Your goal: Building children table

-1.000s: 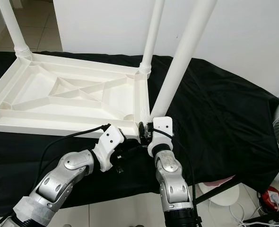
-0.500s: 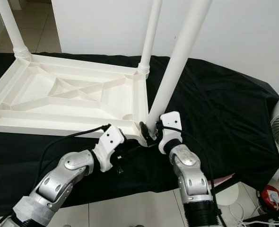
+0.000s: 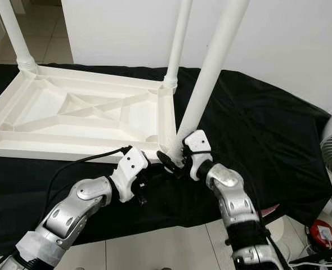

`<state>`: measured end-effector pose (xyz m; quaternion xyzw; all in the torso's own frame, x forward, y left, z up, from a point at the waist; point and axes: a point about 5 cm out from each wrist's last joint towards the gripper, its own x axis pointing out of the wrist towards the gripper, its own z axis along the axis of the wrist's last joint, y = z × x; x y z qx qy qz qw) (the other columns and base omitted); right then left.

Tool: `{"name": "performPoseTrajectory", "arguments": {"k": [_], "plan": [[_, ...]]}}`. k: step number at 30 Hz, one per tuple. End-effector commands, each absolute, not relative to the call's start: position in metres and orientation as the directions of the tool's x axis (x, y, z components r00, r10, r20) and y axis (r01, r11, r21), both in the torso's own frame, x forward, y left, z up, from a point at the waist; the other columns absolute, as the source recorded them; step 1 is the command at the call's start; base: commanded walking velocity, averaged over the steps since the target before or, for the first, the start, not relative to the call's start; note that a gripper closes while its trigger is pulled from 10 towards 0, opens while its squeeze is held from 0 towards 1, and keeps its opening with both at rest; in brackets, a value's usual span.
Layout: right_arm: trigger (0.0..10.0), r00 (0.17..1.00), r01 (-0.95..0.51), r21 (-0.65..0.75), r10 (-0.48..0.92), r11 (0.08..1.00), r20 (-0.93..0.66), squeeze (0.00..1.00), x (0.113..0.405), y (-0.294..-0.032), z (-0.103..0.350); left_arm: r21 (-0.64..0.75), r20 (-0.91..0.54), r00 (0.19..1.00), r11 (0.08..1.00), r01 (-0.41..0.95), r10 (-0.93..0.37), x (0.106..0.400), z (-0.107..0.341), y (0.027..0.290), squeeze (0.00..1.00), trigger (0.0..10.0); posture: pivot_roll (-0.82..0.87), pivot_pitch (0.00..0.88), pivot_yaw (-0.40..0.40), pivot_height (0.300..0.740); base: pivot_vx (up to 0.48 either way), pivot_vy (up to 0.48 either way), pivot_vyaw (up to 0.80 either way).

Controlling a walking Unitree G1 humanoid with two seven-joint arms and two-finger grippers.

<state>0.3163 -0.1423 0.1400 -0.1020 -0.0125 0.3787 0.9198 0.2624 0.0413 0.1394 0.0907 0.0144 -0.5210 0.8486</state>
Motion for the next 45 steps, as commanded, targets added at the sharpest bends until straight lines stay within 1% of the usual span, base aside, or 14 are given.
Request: {"name": "performPoseTrajectory", "arguments": {"k": [1, 2, 3, 13, 18, 19, 23, 24, 25, 31, 34, 37, 38, 45], "plan": [[2.0, 0.683, -0.727, -0.190, 0.724, 0.660, -0.096, 0.00, 0.318, -0.145, 0.131, 0.143, -0.128, 0.411, 0.393, 0.908, -0.903, 0.261, 0.140, 0.037, 0.00, 10.0, 0.06, 0.015, -0.105, 0.740, 0.000, 0.000, 0.00], [2.0, 0.683, -0.727, -0.190, 0.724, 0.660, -0.096, 0.00, 0.318, -0.145, 0.131, 0.143, -0.128, 0.411, 0.393, 0.908, -0.903, 0.261, 0.140, 0.037, 0.00, 10.0, 0.06, 0.015, -0.105, 0.740, 0.000, 0.000, 0.00], [0.0, 0.679, -0.732, -0.187, 0.725, 0.655, -0.118, 0.00, 0.319, -0.148, 0.126, 0.144, -0.128, 0.413, 0.396, 0.907, -0.901, 0.261, 0.139, 0.038, 0.00, 10.0, 0.07, 0.016, -0.107, 0.740, 0.000, 0.000, 0.00], [0.0, 0.633, -0.774, -0.151, 0.749, 0.615, -0.196, 0.00, 0.314, -0.157, 0.104, 0.138, -0.125, 0.428, 0.411, 0.901, -0.895, 0.261, 0.139, 0.041, 0.00, 10.0, 0.07, 0.026, -0.113, 0.740, 0.000, 0.000, 0.00], [0.0, 0.633, -0.774, -0.133, 0.752, 0.619, -0.182, 0.00, 0.313, -0.157, 0.104, 0.138, -0.125, 0.426, 0.409, 0.902, -0.896, 0.261, 0.139, 0.041, 0.00, 10.0, 0.07, 0.029, -0.109, 0.740, 0.000, 0.000, 0.00], [10.0, 0.648, -0.762, -0.133, 0.744, 0.634, -0.167, 0.00, 0.314, -0.157, 0.105, 0.139, -0.125, 0.424, 0.407, 0.903, -0.897, 0.261, 0.140, 0.041, 0.00, 10.0, 0.06, 0.029, -0.107, 0.740, 0.000, 0.000, 0.00], [10.0, 0.695, -0.719, -0.139, 0.706, 0.681, -0.133, 0.00, 0.318, -0.157, 0.108, 0.140, -0.126, 0.419, 0.402, 0.905, -0.899, 0.262, 0.140, 0.041, 0.00, 10.0, 0.06, 0.031, -0.104, 0.740, 0.000, 0.000, 0.00], [10.0, 0.789, -0.615, -0.163, 0.602, 0.772, -0.124, 0.00, 0.326, -0.158, 0.110, 0.141, -0.128, 0.416, 0.399, 0.906, -0.900, 0.262, 0.140, 0.041, 0.00, 10.0, 0.06, 0.032, -0.103, 0.740, 0.000, 0.000, 0.00], [10.0, 0.820, -0.573, -0.169, 0.561, 0.802, -0.114, 0.00, 0.328, -0.158, 0.111, 0.141, -0.128, 0.416, 0.399, 0.906, -0.900, 0.262, 0.140, 0.041, 0.00, 10.0, 0.06, 0.032, -0.102, 0.740, 0.000, 0.000, 0.00], [10.0, 0.868, -0.497, -0.156, 0.488, 0.853, -0.093, 0.00, 0.330, -0.154, 0.113, 0.141, -0.129, 0.415, 0.397, 0.907, -0.901, 0.261, 0.140, 0.041, 0.00, 10.0, 0.06, 0.032, -0.100, 0.740, 0.000, 0.000, 0.00], [10.0, 0.927, -0.374, -0.095, 0.369, 0.923, -0.071, 0.00, 0.328, -0.145, 0.115, 0.140, -0.131, 0.413, 0.396, 0.908, -0.901, 0.261, 0.140, 0.042, 0.00, 10.0, 0.06, 0.035, -0.097, 0.740, 0.000, 0.000, 0.00], [10.0, 0.950, -0.310, -0.079, 0.306, 0.947, -0.060, 0.00, 0.327, -0.142, 0.116, 0.140, -0.132, 0.413, 0.395, 0.908, -0.901, 0.260, 0.140, 0.042, 0.00, 10.0, 0.06, 0.037, -0.097, 0.740, 0.000, 0.000, 0.00], [10.0, 0.980, -0.194, -0.032, 0.192, 0.980, -0.047, 0.00, 0.320, -0.130, 0.115, 0.140, -0.134, 0.411, 0.393, 0.909, -0.902, 0.260, 0.140, 0.042, 0.00, 10.0, 0.06, 0.039, -0.096, 0.740, 0.000, 0.000, 0.00], [10.0, 0.995, -0.091, 0.001, 0.091, 0.996, -0.036, 0.00, 0.310, -0.118, 0.115, 0.140, -0.137, 0.410, 0.392, 0.909, -0.902, 0.260, 0.140, 0.043, 0.00, 10.0, 0.07, 0.043, -0.095, 0.740, 0.000, 0.000, 0.00]]}}
